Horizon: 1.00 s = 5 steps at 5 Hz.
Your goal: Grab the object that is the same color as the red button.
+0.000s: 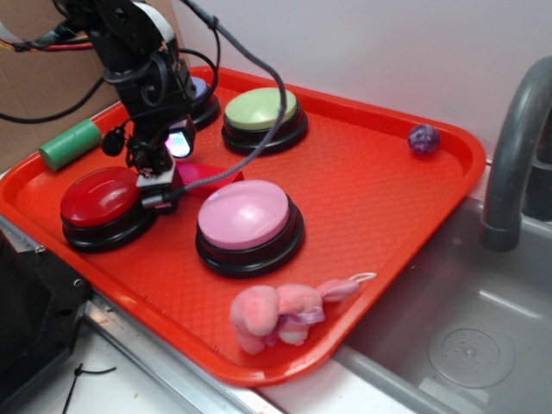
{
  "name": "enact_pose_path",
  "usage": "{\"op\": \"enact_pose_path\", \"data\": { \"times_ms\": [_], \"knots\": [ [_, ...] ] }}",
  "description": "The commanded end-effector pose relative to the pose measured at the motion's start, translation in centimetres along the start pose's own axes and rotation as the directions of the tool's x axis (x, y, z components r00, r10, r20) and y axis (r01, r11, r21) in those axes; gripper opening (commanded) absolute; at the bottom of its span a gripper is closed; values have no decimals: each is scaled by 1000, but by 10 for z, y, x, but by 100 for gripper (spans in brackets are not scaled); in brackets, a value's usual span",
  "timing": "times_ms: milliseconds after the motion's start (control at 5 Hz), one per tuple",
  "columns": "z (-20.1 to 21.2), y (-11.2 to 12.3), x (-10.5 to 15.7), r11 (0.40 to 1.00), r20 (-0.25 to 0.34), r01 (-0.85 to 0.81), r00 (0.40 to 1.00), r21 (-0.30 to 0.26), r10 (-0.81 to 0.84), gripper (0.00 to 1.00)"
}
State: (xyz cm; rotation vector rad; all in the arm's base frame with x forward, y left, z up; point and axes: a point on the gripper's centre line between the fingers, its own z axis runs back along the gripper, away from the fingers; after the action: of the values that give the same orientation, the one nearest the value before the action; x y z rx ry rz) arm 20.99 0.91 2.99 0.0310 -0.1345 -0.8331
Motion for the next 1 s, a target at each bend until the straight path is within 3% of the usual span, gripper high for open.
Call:
{"op": "enact_pose_path", "data": {
  "times_ms": [0, 200, 400, 800],
  "knots": [
    [-9, 12, 12, 1000, 16, 14, 1000, 19, -14, 100],
    [-10, 9, 12, 999, 38, 36, 999, 5, -36, 5],
    [-6, 9, 9, 1000, 16, 16, 1000, 18, -17, 0],
    [10, 6, 8, 998, 22, 46, 999, 35, -47, 0]
  ]
}}
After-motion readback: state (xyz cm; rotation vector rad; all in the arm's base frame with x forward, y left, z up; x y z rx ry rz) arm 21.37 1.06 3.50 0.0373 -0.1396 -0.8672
